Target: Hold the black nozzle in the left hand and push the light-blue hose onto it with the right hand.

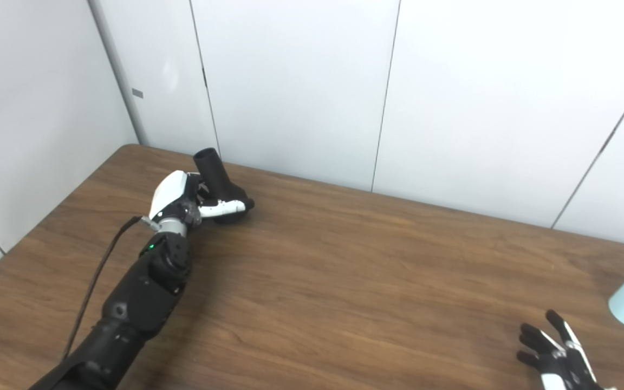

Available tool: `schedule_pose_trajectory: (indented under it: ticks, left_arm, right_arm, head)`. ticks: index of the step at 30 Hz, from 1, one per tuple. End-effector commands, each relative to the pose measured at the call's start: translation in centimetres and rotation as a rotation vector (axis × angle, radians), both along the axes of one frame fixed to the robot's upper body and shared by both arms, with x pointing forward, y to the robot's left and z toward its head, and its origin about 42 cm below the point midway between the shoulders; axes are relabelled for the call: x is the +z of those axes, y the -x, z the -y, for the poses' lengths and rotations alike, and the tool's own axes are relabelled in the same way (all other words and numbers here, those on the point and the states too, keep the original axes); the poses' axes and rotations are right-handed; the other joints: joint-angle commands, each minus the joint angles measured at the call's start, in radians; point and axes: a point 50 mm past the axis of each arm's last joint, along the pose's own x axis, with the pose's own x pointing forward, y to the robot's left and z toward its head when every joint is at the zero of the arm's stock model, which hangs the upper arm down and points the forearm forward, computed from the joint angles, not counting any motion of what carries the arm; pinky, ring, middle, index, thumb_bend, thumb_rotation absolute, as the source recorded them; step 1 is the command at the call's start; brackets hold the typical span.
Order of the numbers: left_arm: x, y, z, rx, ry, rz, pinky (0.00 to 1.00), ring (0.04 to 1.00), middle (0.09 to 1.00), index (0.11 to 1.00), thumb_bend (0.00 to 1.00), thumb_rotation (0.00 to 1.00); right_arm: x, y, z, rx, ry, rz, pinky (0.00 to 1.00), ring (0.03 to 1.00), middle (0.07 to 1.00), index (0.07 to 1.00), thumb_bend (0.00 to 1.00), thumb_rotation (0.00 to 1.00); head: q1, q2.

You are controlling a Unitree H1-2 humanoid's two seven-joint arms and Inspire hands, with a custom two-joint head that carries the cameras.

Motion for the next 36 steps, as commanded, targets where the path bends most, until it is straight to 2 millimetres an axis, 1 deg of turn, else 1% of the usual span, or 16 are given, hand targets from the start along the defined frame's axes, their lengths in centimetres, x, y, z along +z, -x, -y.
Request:
schedule_pose_trajectory:
  ticks: [1, 2, 5, 6, 10, 11, 15, 16, 17, 18, 23, 25, 27, 30, 34, 36]
  left_arm:
    - [2.4, -0.4, 0.6, -0.042, -0.031, 0.068, 0.34, 0.436, 0.433, 0.504, 0.52, 0.0]
    - [2.6, -0.1, 1.0, -0.06, -0.04, 0.077, 0.36, 0.449, 0.441, 0.501, 0.52, 0.0]
    - [3.2, 0.8, 2.0, -0.104, -0.063, 0.096, 0.48, 0.534, 0.505, 0.483, 0.52, 0.0]
    - [3.4, 1.1, 2.3, -0.119, -0.072, 0.1, 0.5, 0.543, 0.51, 0.481, 0.52, 0.0]
    - [4.2, 2.9, 4.3, -0.19, -0.105, 0.129, 0.67, 0.585, 0.494, 0.49, 0.52, 0.0]
    - [4.3, 3.4, 5.0, -0.211, -0.112, 0.139, 0.67, 0.589, 0.489, 0.495, 0.52, 0.0]
    - [3.9, 6.0, 7.3, -0.283, -0.129, 0.17, 0.48, 0.529, 0.472, 0.5, 0.52, 0.0]
    - [3.5, 6.9, 8.1, -0.307, -0.136, 0.176, 0.47, 0.533, 0.484, 0.494, 0.52, 0.0]
    - [3.4, 7.5, 8.6, -0.322, -0.141, 0.18, 0.44, 0.518, 0.478, 0.494, 0.52, 0.0]
    - [3.2, 8.1, 9.0, -0.337, -0.149, 0.182, 0.43, 0.511, 0.475, 0.494, 0.52, 0.0]
    - [2.0, 10.9, 11.0, -0.416, -0.158, 0.186, 0.48, 0.533, 0.477, 0.493, 0.52, 0.0]
    - [1.7, 11.9, 11.7, -0.441, -0.162, 0.182, 0.49, 0.56, 0.487, 0.49, 0.52, 0.0]
    - [1.6, 12.8, 12.3, -0.467, -0.168, 0.183, 0.5, 0.564, 0.49, 0.489, 0.52, 0.0]
    - [1.3, 14.3, 13.7, -0.517, -0.187, 0.187, 0.49, 0.555, 0.493, 0.487, 0.52, 0.0]
    - [0.9, 16.4, 15.8, -0.609, -0.253, 0.201, 0.44, 0.521, 0.45, 0.506, 0.52, 0.0]
    - [0.8, 17.2, 16.5, -0.641, -0.278, 0.202, 0.43, 0.518, 0.438, 0.508, 0.52, 0.0]
  right_arm:
    - [-0.6, 0.5, -0.5, -0.011, -0.009, 0.0, 0.72, 0.803, 0.793, 0.892, 0.5, 0.81]
    - [-0.6, 0.6, -0.5, -0.011, -0.007, -0.002, 0.72, 0.802, 0.791, 0.889, 0.5, 0.81]
    - [-0.4, 0.6, -0.8, -0.011, 0.001, -0.002, 0.72, 0.808, 0.794, 0.89, 0.47, 0.81]
    - [-0.4, 0.6, -0.9, -0.01, 0.001, -0.001, 0.72, 0.808, 0.794, 0.89, 0.47, 0.8]
    - [-0.4, 0.6, -1.3, -0.01, 0.013, 0.005, 0.72, 0.805, 0.797, 0.894, 0.42, 0.78]
    - [-0.4, 0.6, -1.4, -0.012, 0.013, 0.007, 0.71, 0.803, 0.799, 0.893, 0.42, 0.78]
    - [-0.3, 0.7, -1.9, -0.008, -0.001, 0.019, 0.71, 0.805, 0.803, 0.898, 0.41, 0.74]
    - [-0.3, 0.8, -2.1, -0.005, -0.003, 0.019, 0.71, 0.808, 0.806, 0.899, 0.41, 0.73]
    - [-0.3, 0.8, -2.2, -0.004, -0.004, 0.019, 0.72, 0.812, 0.81, 0.901, 0.41, 0.73]
    - [-0.3, 0.8, -2.4, -0.003, -0.003, 0.019, 0.72, 0.814, 0.812, 0.901, 0.41, 0.73]
    - [-0.3, 1.1, -3.2, 0.012, 0.034, 0.026, 0.71, 0.793, 0.812, 0.899, 0.42, 0.75]
    - [-0.3, 1.1, -3.6, 0.005, 0.043, 0.026, 0.7, 0.784, 0.81, 0.896, 0.42, 0.73]
    - [-0.3, 1.1, -4.1, -0.005, 0.054, 0.024, 0.69, 0.778, 0.808, 0.892, 0.42, 0.73]
    - [-0.2, 1.1, -4.6, -0.018, 0.077, 0.021, 0.69, 0.77, 0.794, 0.884, 0.44, 0.77]
    - [0.0, 0.9, -5.5, -0.018, 0.071, 0.028, 0.71, 0.79, 0.802, 0.891, 0.46, 0.8]
    - [0.1, 0.8, -5.9, -0.016, 0.068, 0.028, 0.72, 0.802, 0.81, 0.899, 0.46, 0.81]
  head:
    - [-0.017, 0.006]
    - [-0.017, 0.006]
    - [-0.039, 0.013]
    - [-0.048, 0.018]
    - [-0.073, 0.028]
    - [-0.073, 0.028]
    - [-0.104, 0.041]
    - [-0.123, 0.049]
    - [-0.123, 0.049]
    - [-0.145, 0.059]
    - [-0.196, 0.08]
    - [-0.224, 0.091]
    - [-0.245, 0.101]
    - [-0.281, 0.117]
    - [-0.322, 0.139]
    - [-0.332, 0.146]
